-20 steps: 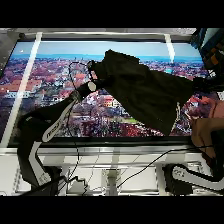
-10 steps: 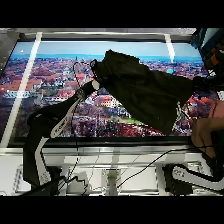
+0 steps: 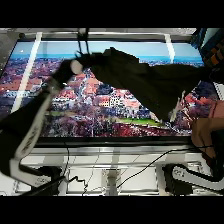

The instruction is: Fold the clothes and pants, and hang the long-sleeved shirts on hangers.

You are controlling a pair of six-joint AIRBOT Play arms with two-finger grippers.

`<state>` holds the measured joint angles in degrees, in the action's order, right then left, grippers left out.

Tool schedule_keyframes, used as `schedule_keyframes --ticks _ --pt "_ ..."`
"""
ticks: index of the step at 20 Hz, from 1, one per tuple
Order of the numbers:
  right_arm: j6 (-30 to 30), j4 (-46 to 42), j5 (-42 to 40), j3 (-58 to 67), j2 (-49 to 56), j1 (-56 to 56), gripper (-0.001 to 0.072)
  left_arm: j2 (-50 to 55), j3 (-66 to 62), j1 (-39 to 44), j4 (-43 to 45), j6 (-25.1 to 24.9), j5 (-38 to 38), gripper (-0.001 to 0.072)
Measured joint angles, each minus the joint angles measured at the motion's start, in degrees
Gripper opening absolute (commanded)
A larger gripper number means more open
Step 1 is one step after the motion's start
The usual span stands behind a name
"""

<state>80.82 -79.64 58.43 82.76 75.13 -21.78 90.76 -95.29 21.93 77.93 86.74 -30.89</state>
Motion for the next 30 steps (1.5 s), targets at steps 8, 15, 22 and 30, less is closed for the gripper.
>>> schedule_keyframes --ticks 8,15,22,30 --pt "2.8 0.2 -6.0 0.0 0.4 4.7 0.0033 -19.0 4.4 -0.3 7.4 9.0 -44.0 0.0022" --pt "3.2 0.0 -14.2 0.0 2.8 9.9 0.0033 -21.7 33.1 16.9 3.3 20.3 -38.0 0.0023" --pt "6.8 -0.1 -23.5 0.0 9.2 10.6 0.0073 -22.1 45.2 29.0 0.4 31.8 -16.6 0.0464" --pt "7.9 -3.2 -16.8 0.5 7.9 7.5 0.0035 -24.4 45.9 25.1 0.0 28.2 -11.2 0.0695"
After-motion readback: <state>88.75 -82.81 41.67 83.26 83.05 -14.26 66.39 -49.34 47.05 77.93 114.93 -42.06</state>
